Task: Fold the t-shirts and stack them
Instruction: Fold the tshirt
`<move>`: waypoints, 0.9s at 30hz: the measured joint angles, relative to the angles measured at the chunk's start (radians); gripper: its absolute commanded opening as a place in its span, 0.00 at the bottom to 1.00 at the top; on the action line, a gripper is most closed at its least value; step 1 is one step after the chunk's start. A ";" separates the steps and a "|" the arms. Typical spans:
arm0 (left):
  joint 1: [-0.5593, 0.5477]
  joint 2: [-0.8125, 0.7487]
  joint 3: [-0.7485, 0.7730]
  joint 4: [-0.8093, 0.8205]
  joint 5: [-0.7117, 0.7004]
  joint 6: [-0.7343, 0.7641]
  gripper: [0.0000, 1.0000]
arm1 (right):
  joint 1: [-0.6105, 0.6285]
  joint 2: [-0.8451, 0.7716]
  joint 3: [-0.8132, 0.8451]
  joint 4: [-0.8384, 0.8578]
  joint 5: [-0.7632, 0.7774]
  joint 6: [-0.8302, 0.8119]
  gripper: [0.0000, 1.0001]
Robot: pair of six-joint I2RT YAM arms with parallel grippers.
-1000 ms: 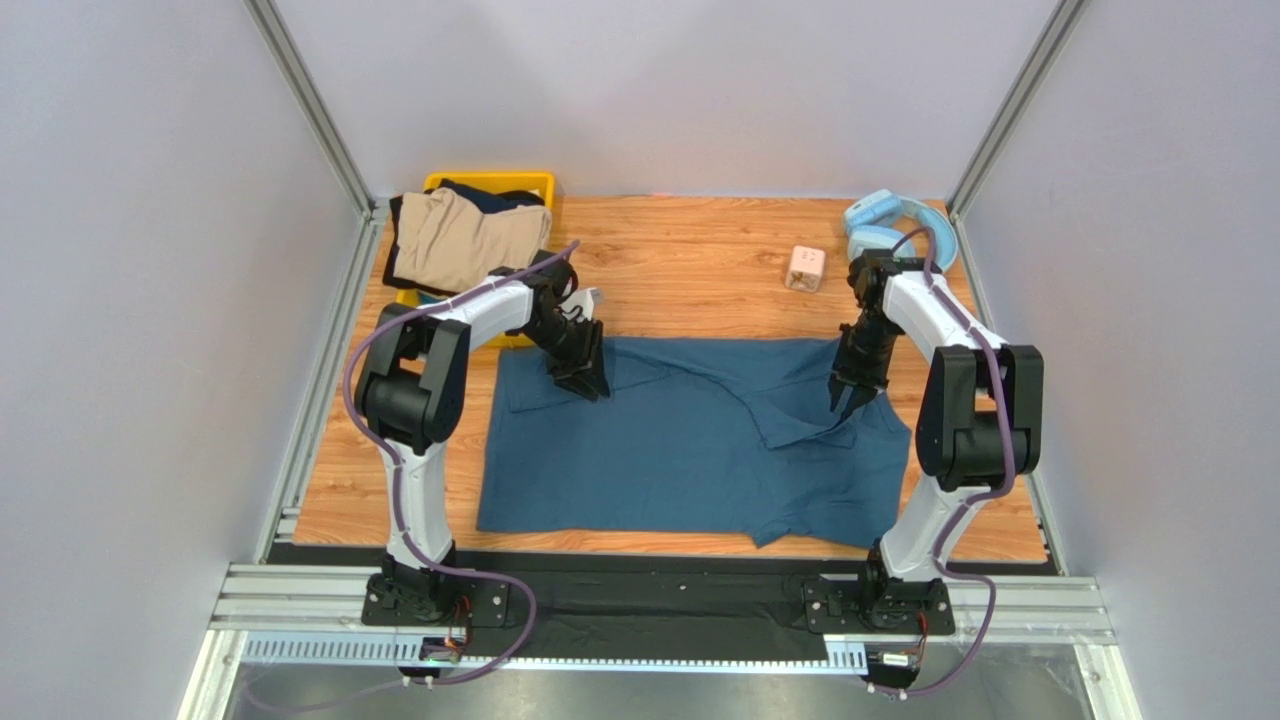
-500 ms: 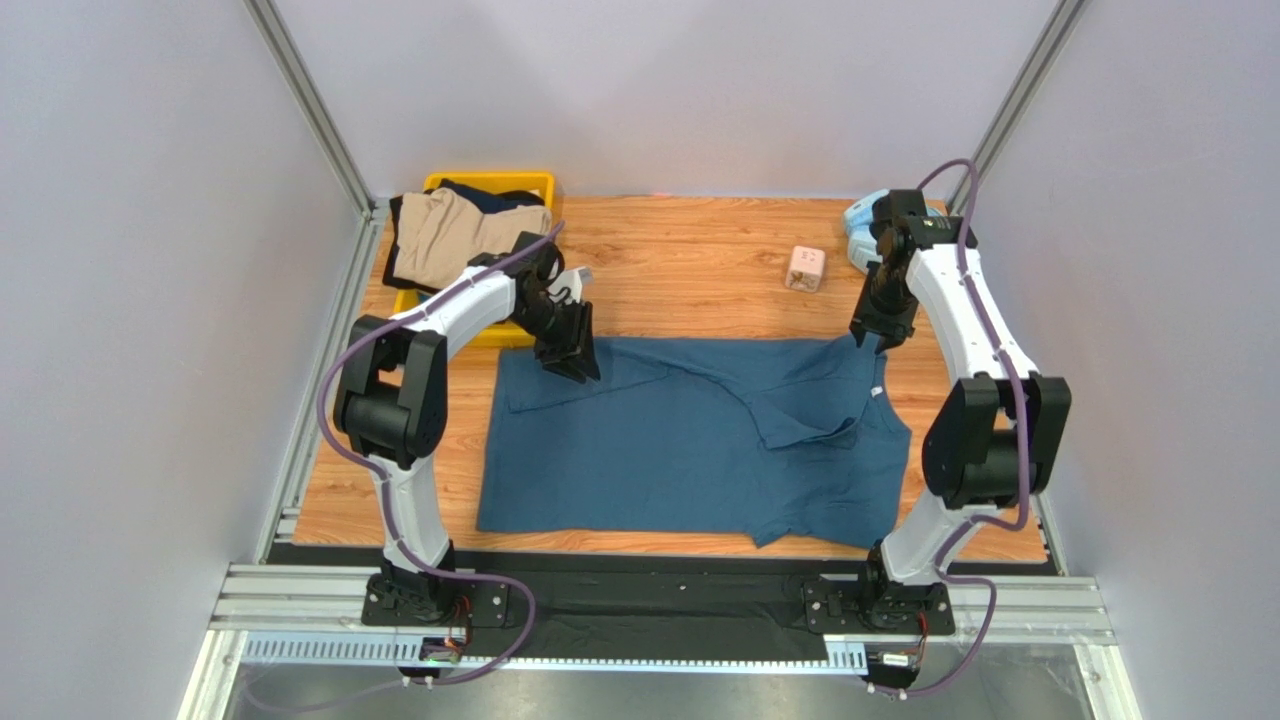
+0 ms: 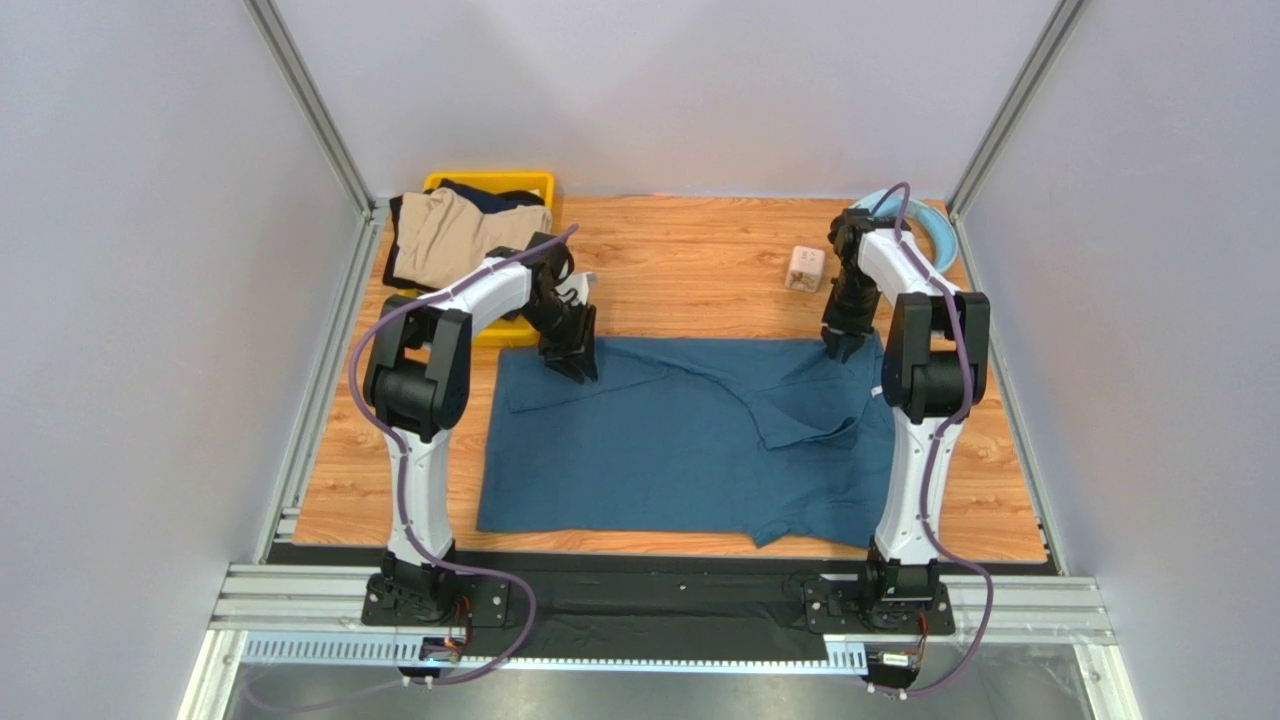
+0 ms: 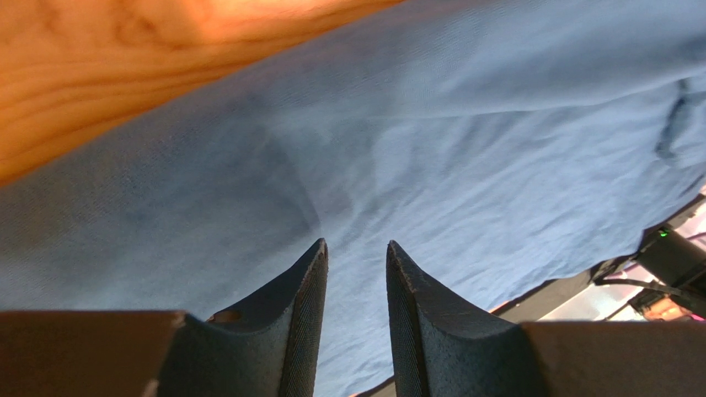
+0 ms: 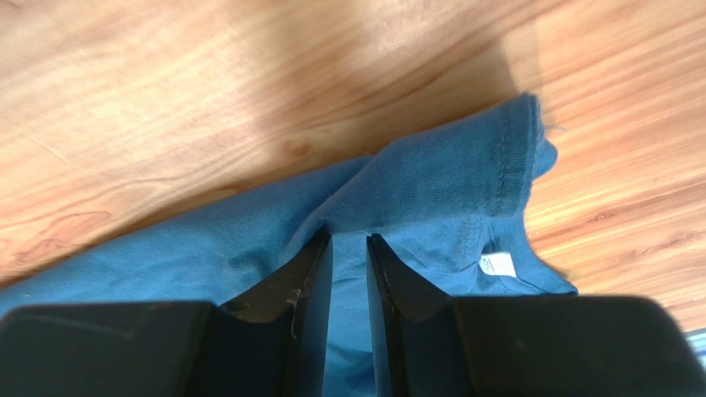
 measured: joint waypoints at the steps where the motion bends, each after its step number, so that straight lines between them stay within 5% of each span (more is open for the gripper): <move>1: 0.000 0.002 -0.009 0.000 -0.004 0.000 0.31 | 0.000 0.005 0.011 -0.002 0.000 0.000 0.24; 12: 0.005 -0.050 -0.178 0.010 -0.006 -0.002 0.00 | -0.028 0.072 0.085 -0.031 -0.033 0.002 0.01; 27: 0.046 -0.050 -0.148 -0.076 -0.100 -0.039 0.00 | -0.082 0.100 0.127 -0.061 -0.101 0.008 0.00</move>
